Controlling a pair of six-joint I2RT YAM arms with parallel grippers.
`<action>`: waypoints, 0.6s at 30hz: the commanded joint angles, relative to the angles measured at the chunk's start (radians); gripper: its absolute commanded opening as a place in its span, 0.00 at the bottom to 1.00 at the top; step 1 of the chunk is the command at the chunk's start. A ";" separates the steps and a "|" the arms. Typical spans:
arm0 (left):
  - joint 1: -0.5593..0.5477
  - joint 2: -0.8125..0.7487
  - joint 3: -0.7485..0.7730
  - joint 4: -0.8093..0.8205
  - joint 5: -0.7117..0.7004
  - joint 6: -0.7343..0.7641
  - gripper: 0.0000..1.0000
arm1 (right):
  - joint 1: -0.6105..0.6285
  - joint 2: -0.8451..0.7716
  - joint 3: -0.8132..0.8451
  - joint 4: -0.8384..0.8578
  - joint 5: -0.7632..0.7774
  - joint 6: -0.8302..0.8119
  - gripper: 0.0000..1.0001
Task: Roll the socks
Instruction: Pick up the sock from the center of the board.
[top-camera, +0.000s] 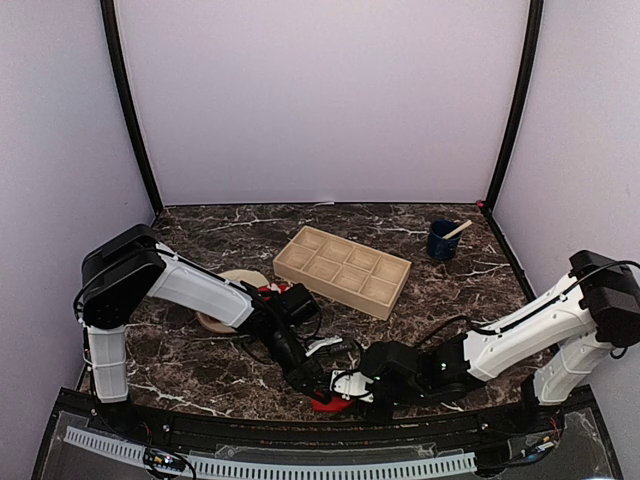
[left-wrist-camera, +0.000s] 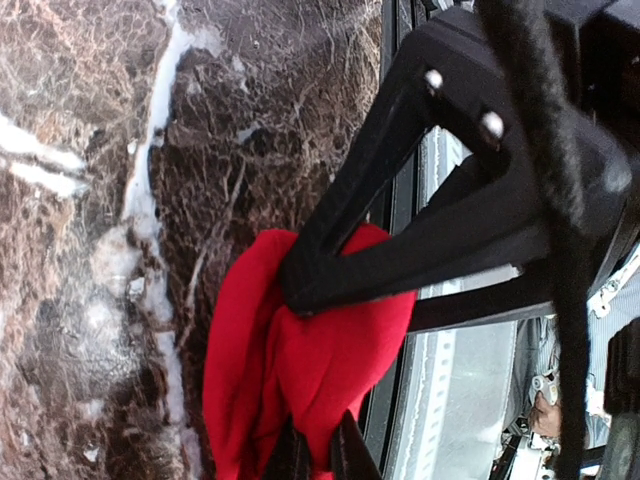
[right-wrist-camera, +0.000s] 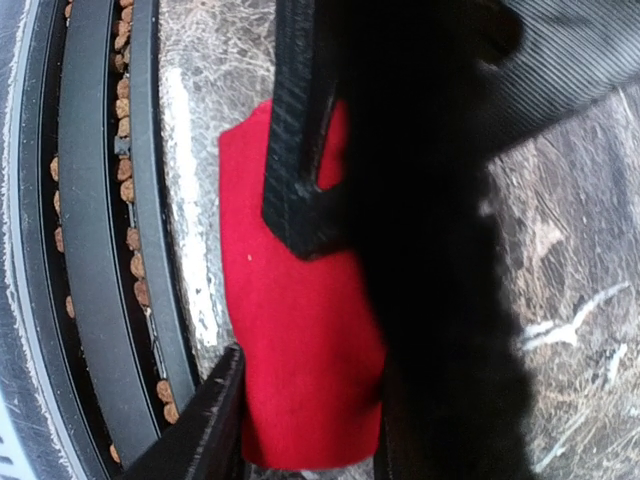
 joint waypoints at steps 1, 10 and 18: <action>0.001 0.028 -0.019 -0.073 -0.033 0.010 0.00 | 0.012 0.019 0.030 0.025 -0.005 -0.013 0.34; 0.002 0.032 -0.022 -0.071 -0.027 0.008 0.00 | 0.012 0.086 0.052 -0.004 -0.024 -0.013 0.22; 0.007 0.025 -0.036 -0.064 -0.043 -0.014 0.04 | 0.006 0.132 0.067 -0.052 -0.056 0.016 0.06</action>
